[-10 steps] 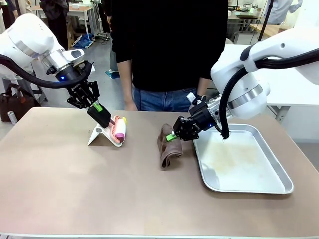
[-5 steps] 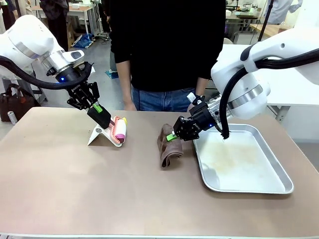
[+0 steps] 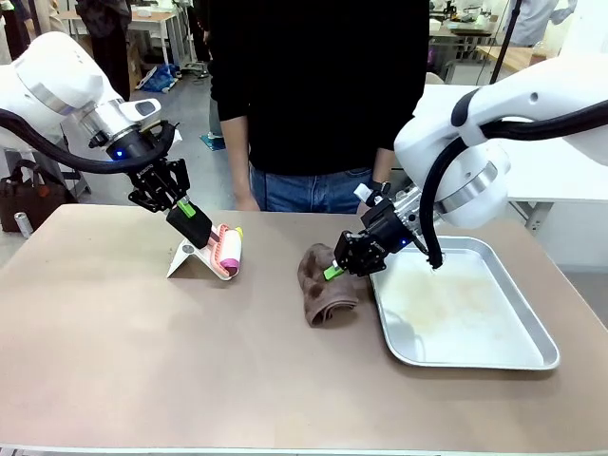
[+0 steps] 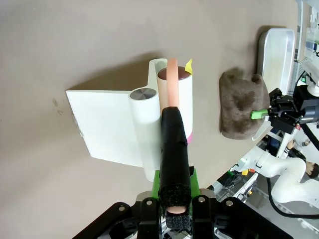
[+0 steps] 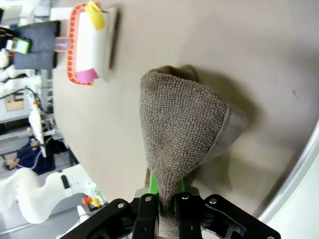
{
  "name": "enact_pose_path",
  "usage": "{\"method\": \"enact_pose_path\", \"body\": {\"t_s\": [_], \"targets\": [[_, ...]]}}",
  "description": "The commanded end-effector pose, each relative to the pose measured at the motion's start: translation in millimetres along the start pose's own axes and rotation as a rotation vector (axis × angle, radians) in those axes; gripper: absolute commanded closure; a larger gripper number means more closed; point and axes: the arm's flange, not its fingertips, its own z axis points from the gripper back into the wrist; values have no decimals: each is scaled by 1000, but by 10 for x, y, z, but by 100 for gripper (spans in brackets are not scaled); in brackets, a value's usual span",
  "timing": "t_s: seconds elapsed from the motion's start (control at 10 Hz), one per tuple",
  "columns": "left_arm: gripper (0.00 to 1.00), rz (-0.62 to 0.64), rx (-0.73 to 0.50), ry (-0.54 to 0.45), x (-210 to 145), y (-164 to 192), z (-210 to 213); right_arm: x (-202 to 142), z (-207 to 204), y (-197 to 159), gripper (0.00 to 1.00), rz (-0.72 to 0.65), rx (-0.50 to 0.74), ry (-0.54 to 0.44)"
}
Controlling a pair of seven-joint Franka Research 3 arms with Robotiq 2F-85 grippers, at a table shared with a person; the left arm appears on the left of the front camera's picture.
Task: Clean the surface of the table.
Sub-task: Return the Lint Roller and towel to their original positions.
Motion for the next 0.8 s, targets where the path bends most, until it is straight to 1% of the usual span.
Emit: {"method": "enact_pose_path", "body": {"t_s": [0.0,0.3,0.4,0.7], "targets": [[77,-14,-10,-6,-73,21,-13,45,-53,141,88,-8,-138,35],[77,-16,-15,-8,-78,12,-2,76,-75,226,88,-6,-262,25],[77,-18,-14,-6,-81,12,-4,77,-102,232,88,-6,-280,26],[77,-23,-16,-6,-85,9,14,80,-104,215,88,-3,-251,20]]}}
